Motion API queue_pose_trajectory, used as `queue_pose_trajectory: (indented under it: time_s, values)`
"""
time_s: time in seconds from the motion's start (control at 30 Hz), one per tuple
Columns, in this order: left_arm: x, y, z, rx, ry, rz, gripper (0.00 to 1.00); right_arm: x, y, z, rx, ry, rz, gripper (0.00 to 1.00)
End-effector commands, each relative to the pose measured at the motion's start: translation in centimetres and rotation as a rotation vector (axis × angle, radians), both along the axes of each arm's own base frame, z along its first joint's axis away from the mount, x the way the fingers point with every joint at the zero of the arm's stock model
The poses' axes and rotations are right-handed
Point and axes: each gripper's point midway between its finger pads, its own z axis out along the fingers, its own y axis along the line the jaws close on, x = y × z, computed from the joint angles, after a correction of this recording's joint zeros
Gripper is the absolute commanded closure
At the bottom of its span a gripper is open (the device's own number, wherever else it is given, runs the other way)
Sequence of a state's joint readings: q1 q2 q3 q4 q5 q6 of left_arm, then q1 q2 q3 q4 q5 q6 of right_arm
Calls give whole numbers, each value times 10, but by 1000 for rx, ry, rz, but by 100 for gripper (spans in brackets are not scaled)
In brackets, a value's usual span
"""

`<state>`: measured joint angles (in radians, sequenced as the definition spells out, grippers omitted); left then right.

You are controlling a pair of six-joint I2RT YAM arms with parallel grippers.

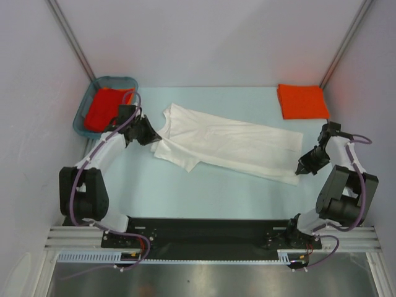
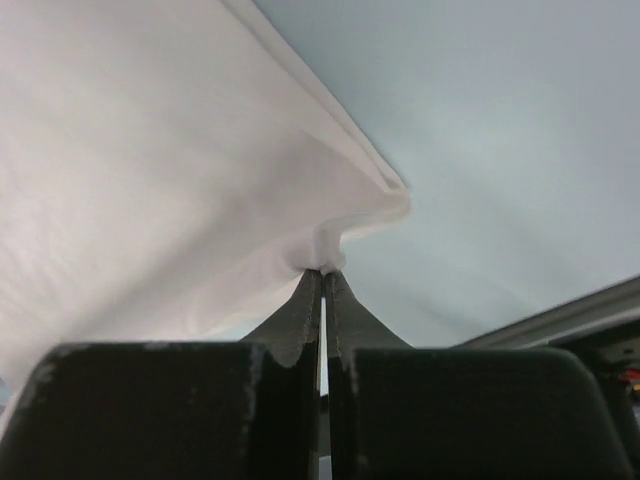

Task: Fold and stack the t-shirts
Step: Fold the tshirt

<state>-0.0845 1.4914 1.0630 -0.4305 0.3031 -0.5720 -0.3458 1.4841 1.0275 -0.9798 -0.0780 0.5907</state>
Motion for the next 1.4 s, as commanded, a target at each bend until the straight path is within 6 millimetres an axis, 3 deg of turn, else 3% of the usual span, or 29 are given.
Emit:
queue_pose_trajectory:
  time_s: [0.0, 0.23, 0.27, 0.33, 0.37, 0.47, 0.57, 0.87, 1.37]
  values:
    - [42, -22, 34, -53, -105, -37, 100, 40, -19, 7, -35, -81, 42, 100]
    - [89, -35, 31, -82, -86, -25, 100, 75, -29, -8, -3, -76, 48, 100]
    - [97, -38, 38, -91, -101, -30, 100, 77, -30, -13, 0, -64, 46, 100]
    - [105, -42, 28, -105, -70, -36, 100, 84, -32, -15, 7, -70, 49, 100]
    - [112, -43, 35, -107, -84, -37, 100, 85, -32, -19, 15, -59, 48, 100]
    - [121, -44, 29, -107, -65, -32, 100, 90, -36, -18, 8, -67, 43, 100]
    - [125, -44, 22, -102, -53, -25, 100, 97, -40, -14, 5, -85, 38, 100]
    - [131, -39, 4, -84, -3, 7, 100, 108, -41, -30, 43, -66, 57, 100]
    - [140, -33, -8, -64, 11, 37, 100, 116, -43, -32, 57, -74, 49, 100]
